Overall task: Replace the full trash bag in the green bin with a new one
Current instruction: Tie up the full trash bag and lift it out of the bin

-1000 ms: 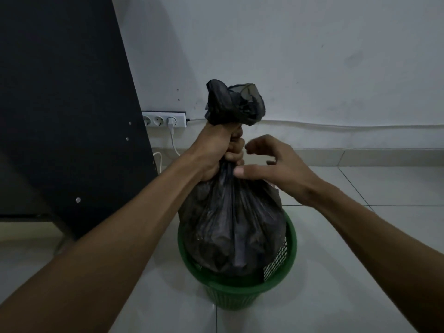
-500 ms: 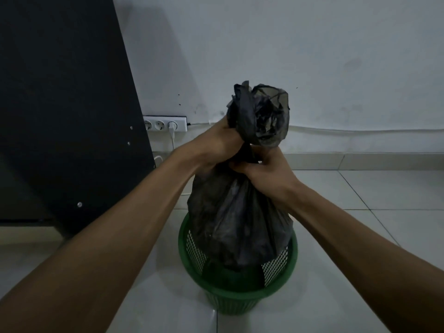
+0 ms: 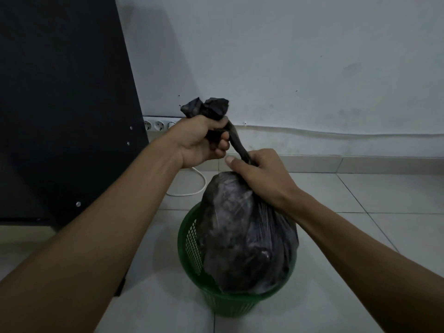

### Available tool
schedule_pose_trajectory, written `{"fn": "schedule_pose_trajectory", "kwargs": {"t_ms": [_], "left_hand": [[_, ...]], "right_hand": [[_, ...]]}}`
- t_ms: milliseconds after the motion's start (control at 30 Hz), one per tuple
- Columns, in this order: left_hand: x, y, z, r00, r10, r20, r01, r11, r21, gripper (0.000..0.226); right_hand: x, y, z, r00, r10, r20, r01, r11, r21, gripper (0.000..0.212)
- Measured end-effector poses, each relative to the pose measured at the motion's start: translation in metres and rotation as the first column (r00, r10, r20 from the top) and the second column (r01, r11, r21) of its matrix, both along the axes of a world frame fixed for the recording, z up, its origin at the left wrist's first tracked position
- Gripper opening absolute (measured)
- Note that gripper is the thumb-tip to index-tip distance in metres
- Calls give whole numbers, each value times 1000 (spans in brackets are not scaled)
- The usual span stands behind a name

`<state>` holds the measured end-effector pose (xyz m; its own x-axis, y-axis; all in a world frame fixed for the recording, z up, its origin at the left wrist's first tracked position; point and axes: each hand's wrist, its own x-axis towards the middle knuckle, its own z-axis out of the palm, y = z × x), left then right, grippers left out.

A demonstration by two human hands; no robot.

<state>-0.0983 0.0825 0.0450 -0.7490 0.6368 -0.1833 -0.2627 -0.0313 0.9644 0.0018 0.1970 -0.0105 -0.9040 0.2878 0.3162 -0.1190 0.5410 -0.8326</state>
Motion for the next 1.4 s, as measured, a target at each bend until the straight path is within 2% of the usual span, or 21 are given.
{"fn": "schedule_pose_trajectory", "kwargs": {"t_ms": [133,233,300,333,400,433,467,500,533,567,600,667,733,833,900,1067,1167,1267,1333,1400], "left_hand": [[0,-5,6,969,65,238,-104,983,154,19],[1,-8,5,919,44,392,-170,940,294,18],[3,-6,2,945,31,326,-132,947,293,22],[3,-3,-1,970,64,235,-126,958,256,26],[4,-3,-3,986,155,-68,-145,980,135,54],[4,-5,-3,935,200,-293,-191,980,57,71],[5,-9,0,803,208,-558,-251,968,1,81],[7,-13,3,596,138,-791,-273,961,-38,86],[10,-16,6,385,15,-923,-247,965,-88,91],[14,-17,8,238,-132,-962,-198,963,-181,94],[20,-15,9,162,-279,-947,-151,941,-303,96],[28,-6,4,82,-454,-887,-126,878,-461,92],[33,1,-1,100,-473,-875,-148,863,-484,73],[24,0,-5,154,-442,-884,-146,875,-462,32],[17,-4,-2,252,-439,-863,-132,867,-480,17],[11,-12,8,503,-452,-737,7,855,-519,28],[6,-19,7,655,-402,-640,103,886,-452,31],[0,-24,2,797,-307,-520,165,939,-302,34],[-2,-24,0,851,-262,-455,186,961,-204,36],[-4,-22,-3,862,-224,-456,173,973,-151,34]], "right_hand": [[-1,-2,-2,1000,-20,-7,20,998,62,47],[2,-2,-4,1000,19,-20,-17,993,116,48],[2,-1,-4,1000,26,-6,-25,990,135,48],[2,0,-3,1000,21,6,-22,990,139,48],[2,4,0,1000,6,14,-8,990,139,48],[2,7,2,1000,-4,14,2,991,135,48],[3,11,4,1000,-14,14,12,992,127,47],[4,14,6,1000,-17,18,15,994,111,47],[4,19,7,1000,-9,29,6,996,89,47],[5,22,8,999,8,48,-11,998,67,48],[5,25,9,997,32,65,-35,998,49,50],[6,26,10,991,108,85,-110,994,20,54],[8,26,12,980,180,89,-182,983,14,57],[13,26,16,975,206,78,-207,978,4,49],[15,26,19,974,208,91,-211,977,28,44],[15,26,18,974,226,26,-227,972,60,42],[12,25,13,973,217,-82,-210,974,82,12],[13,19,17,958,219,-184,-210,975,70,27],[11,16,22,948,239,-212,-207,965,161,19],[9,13,26,948,244,-206,-205,960,193,19]]}}
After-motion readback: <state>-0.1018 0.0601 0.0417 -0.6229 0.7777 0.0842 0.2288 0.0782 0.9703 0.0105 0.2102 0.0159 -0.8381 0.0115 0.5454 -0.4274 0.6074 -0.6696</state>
